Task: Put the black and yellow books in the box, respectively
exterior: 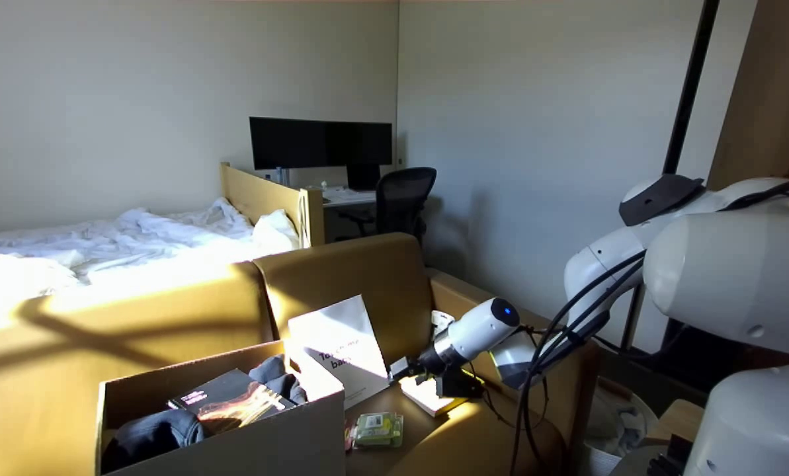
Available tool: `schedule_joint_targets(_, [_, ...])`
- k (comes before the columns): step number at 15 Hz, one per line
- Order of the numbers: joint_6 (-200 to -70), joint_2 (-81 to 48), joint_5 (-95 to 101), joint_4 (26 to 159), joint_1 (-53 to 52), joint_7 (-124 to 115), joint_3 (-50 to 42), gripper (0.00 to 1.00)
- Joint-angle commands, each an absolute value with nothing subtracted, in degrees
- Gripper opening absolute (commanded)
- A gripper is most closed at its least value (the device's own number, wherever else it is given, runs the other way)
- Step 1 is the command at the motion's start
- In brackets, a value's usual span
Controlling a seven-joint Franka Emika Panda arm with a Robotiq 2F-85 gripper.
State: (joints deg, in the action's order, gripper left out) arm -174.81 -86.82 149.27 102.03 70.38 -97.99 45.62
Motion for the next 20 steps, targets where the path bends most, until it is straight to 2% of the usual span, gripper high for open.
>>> schedule_joint_targets(1, [-174.01, -86.65, 149.15, 109.22, 78.43, -100.81, 52.17, 1.00])
schedule_joint_targets(4, [-173.00, -86.05, 149.09, 113.73, 85.33, -100.64, 58.06, 1.00])
schedule_joint_targets(6, [-167.22, -85.85, 149.08, 117.73, 89.44, -96.93, 63.56, 1.00])
schedule_joint_targets(9, [-156.87, -85.01, 149.07, 121.05, 88.12, -91.11, 68.39, 1.00])
schedule_joint_targets(13, [-139.63, -84.79, 149.11, 120.85, 79.23, -87.80, 70.45, 1.00])
schedule_joint_targets(20, [-119.72, -78.54, 148.53, 106.29, 50.99, -97.25, 57.55, 1.00])
